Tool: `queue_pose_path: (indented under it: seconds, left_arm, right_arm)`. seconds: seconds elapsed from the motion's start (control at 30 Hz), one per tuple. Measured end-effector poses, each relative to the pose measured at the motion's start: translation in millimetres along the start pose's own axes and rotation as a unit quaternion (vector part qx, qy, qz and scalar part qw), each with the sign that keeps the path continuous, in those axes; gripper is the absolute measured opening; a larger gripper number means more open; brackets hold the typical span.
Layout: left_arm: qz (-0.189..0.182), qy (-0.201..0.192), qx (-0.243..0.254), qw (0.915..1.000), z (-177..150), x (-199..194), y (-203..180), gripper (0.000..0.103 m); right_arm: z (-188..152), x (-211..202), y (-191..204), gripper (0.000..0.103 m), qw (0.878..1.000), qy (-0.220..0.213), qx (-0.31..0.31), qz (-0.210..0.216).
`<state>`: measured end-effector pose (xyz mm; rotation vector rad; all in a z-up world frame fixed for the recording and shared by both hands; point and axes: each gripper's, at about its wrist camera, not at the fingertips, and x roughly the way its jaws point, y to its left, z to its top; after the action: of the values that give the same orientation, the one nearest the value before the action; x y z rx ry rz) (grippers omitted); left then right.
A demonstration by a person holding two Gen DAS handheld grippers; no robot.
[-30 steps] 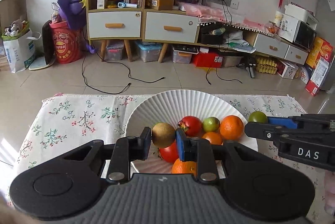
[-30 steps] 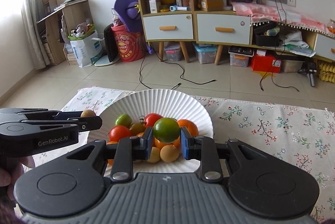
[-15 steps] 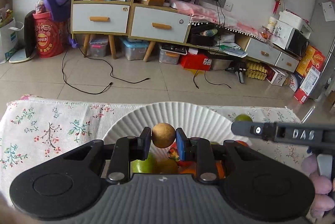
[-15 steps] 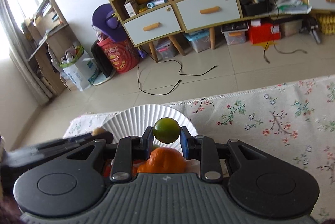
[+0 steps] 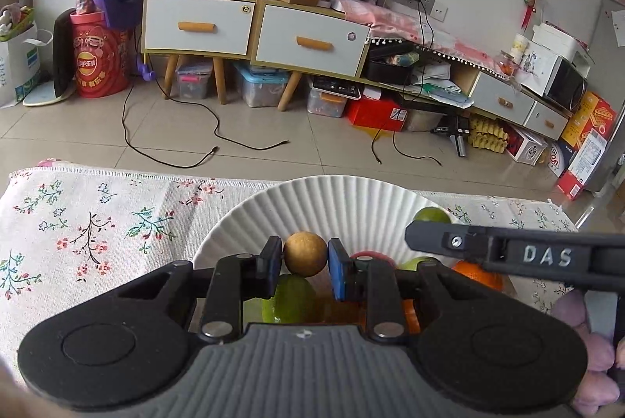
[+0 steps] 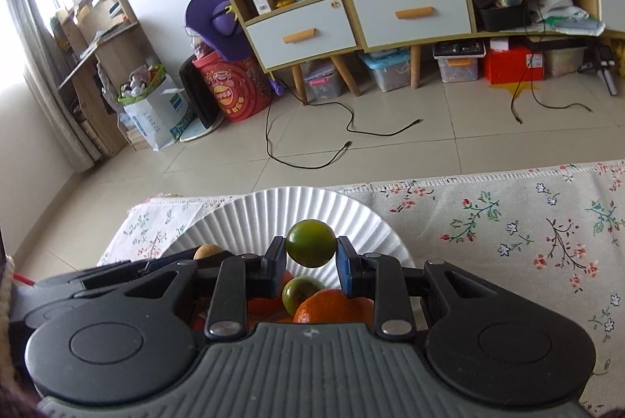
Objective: Organize fruits
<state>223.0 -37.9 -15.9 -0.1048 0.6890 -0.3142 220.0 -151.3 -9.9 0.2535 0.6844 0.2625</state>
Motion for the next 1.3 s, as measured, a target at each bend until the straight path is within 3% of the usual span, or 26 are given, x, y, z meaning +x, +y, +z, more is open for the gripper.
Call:
queue_pose_path:
  seconds: [0.23,0.3,0.33,0.37,0.5,0.57,0.97,1.13,1.3]
  left_arm:
    - [0.005,-0.011,0.005,0.9999,2,-1,1,0.021]
    - [0.007,-0.012,0.004,0.9999,2,-1,2,0.024]
    - [0.008,-0.014,0.004,0.9999,3,-3,2,0.028]
    - [0.01,-0.015,0.002,0.9998,3,-4,3,0.032]
    - [0.014,-0.019,-0.005,0.9997,5,-12,6,0.042]
    - [0.02,-0.024,-0.003,0.9995,6,-18,7,0.051]
    - [0.062,-0.037,0.039,0.9967,6,-65,-3,0.09]
    - [0.088,-0.022,0.07,0.9934,-6,-82,-8,0.097]
    - [0.098,0.003,0.073,0.9926,-11,-95,-12,0.097]
  right_arm:
    - [2,0,-1,0.028,1.0,-0.008,0.001,-0.001]
    - [1,0,-1,0.039,1.0,-0.009,0.011,0.002]
    - [1,-1,0,0.051,1.0,-0.009,0.017,0.002]
    - [1,-2,1,0.057,1.0,-0.01,0.02,0.001]
    - [1,-7,6,0.058,1.0,-0.01,0.022,0.0]
    - [0,-12,8,0.064,1.0,-0.011,0.02,-0.003]
    - [0,-49,22,0.082,0.999,-0.006,-0.014,-0.049]
    - [-7,-69,27,0.086,0.997,-0.006,-0.044,-0.066]
    - [-15,-87,30,0.091,0.996,-0.006,-0.047,-0.071]
